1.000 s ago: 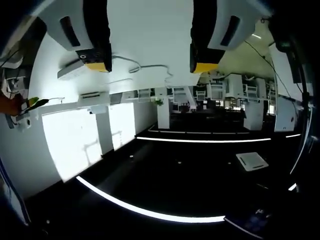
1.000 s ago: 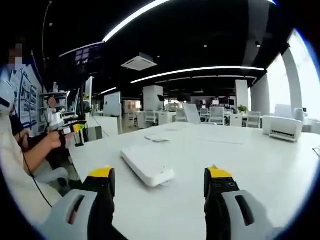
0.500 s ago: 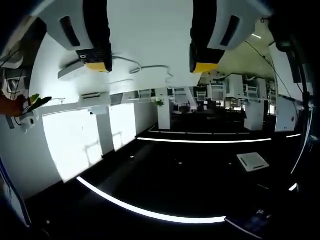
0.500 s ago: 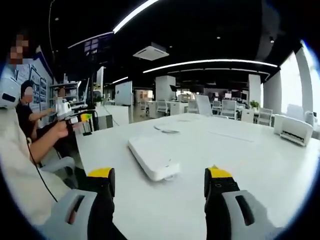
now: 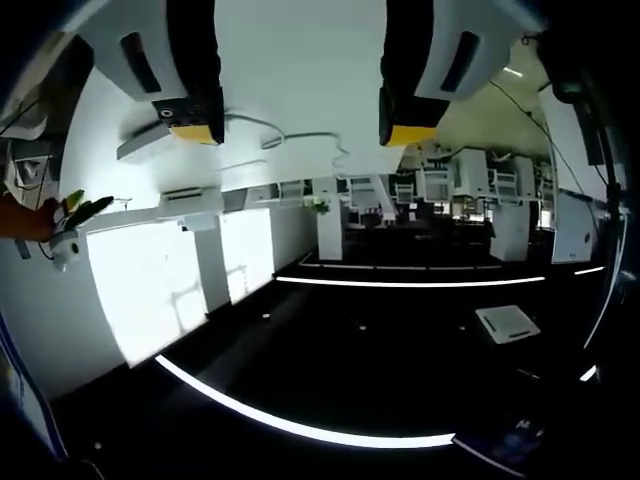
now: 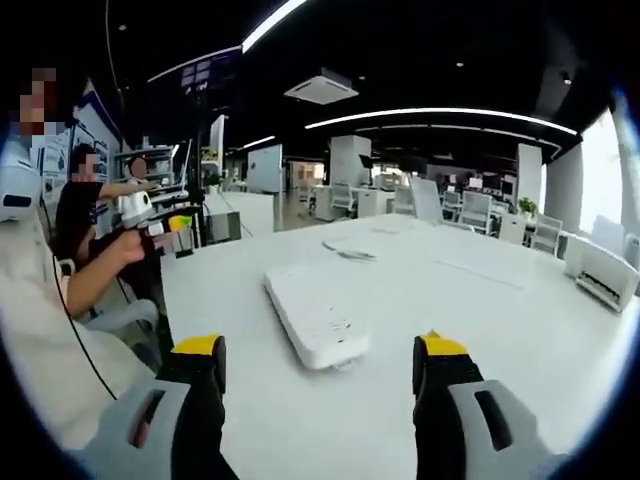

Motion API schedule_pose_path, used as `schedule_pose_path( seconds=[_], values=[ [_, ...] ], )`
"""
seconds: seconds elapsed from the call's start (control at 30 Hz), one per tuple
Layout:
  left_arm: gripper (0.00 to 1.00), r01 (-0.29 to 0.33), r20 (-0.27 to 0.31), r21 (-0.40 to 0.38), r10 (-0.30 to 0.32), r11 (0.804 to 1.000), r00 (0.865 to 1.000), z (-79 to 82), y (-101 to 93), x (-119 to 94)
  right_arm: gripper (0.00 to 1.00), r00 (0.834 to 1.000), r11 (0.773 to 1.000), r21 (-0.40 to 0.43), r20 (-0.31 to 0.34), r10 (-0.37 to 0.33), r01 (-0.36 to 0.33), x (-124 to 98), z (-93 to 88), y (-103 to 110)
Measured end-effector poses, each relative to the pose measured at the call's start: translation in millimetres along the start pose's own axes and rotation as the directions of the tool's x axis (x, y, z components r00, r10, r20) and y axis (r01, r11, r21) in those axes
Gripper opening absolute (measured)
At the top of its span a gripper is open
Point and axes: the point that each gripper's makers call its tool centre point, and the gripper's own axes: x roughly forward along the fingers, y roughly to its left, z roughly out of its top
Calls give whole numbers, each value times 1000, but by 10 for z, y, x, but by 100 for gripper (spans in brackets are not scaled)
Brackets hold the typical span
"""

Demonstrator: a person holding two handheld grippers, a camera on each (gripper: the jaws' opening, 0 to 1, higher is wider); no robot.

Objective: Pick up the power strip scattered on the table, fix it on the side mounting bracket of the table, and press the switch

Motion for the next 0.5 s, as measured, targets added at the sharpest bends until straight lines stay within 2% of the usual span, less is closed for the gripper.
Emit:
schedule_pose_path(
  seconds=[0.23,0.5],
  values=[
    [66,3,3,1,-3,1000,1000,15,-10,-4,73,999,999,-20,-31,24,-25,82,5,44],
    [66,4,3,0,-4,1000,1000,14,-5,-3,73,999,999,-34,-31,18,-19,70,84,2]
  ],
)
